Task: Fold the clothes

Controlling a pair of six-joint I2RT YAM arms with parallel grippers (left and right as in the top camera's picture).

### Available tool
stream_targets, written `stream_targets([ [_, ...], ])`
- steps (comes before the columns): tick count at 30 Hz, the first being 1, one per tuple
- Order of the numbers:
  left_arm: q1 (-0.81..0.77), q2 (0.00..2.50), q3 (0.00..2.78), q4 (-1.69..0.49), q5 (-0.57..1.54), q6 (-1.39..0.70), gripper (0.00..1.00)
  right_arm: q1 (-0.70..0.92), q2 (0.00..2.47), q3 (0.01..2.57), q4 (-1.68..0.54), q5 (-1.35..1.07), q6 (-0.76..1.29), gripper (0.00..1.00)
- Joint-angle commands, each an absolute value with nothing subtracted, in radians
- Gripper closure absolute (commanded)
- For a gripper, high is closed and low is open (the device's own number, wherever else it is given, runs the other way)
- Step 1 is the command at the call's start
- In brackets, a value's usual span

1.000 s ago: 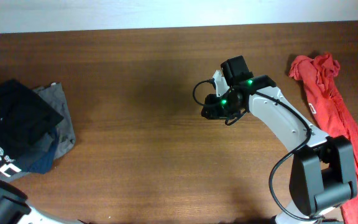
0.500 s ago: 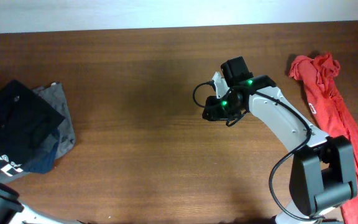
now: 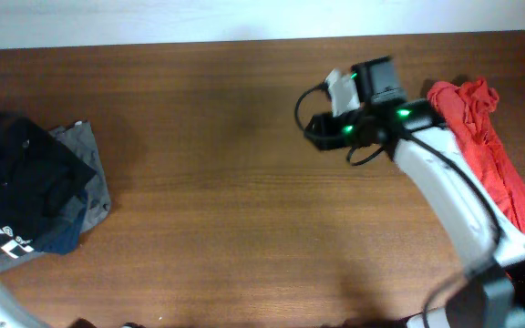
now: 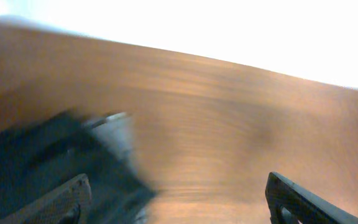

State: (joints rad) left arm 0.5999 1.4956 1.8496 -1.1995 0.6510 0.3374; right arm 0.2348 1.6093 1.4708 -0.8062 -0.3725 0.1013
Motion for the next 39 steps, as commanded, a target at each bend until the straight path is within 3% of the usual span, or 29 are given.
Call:
stream_targets([
  [1,0.363,1.478,1.848,-1.203,0.506,0.418,0.11,0.213,1.497,1.542,-0.804,-0.294,0.051,0.54],
  [3,0.192,1.468,1.848,-1.201,0.318,0.366,0.01,0.204,1.453,1.558,-0.802,-0.256,0.052,0.47],
  [6,-0.026,1.465,1.848,-1.206,-0.038,0.229,0.01,0.193,1.396,1.563,-0.798,-0.228,0.052,0.23],
  [10,-0.228,1.466,1.848,-1.219,-0.087,0.195,0.01,0.189,1.346,1.563,-0.842,-0.227,0.052,0.01],
  [19,-0.383,1.475,1.848,-1.247,-0.098,0.195,0.01,0.189,1.346,1.563,-0.887,-0.227,0.052,0.01],
  [33,-0.384,1.475,1.848,-1.251,-0.098,0.195,0.01,0.188,1.342,1.563,-0.97,-0.21,0.025,0.01],
  [39,-0.384,1.475,1.848,-1.251,-0.098,0.195,0.01,0.188,1.236,1.565,-0.991,-0.064,0.003,0.01],
])
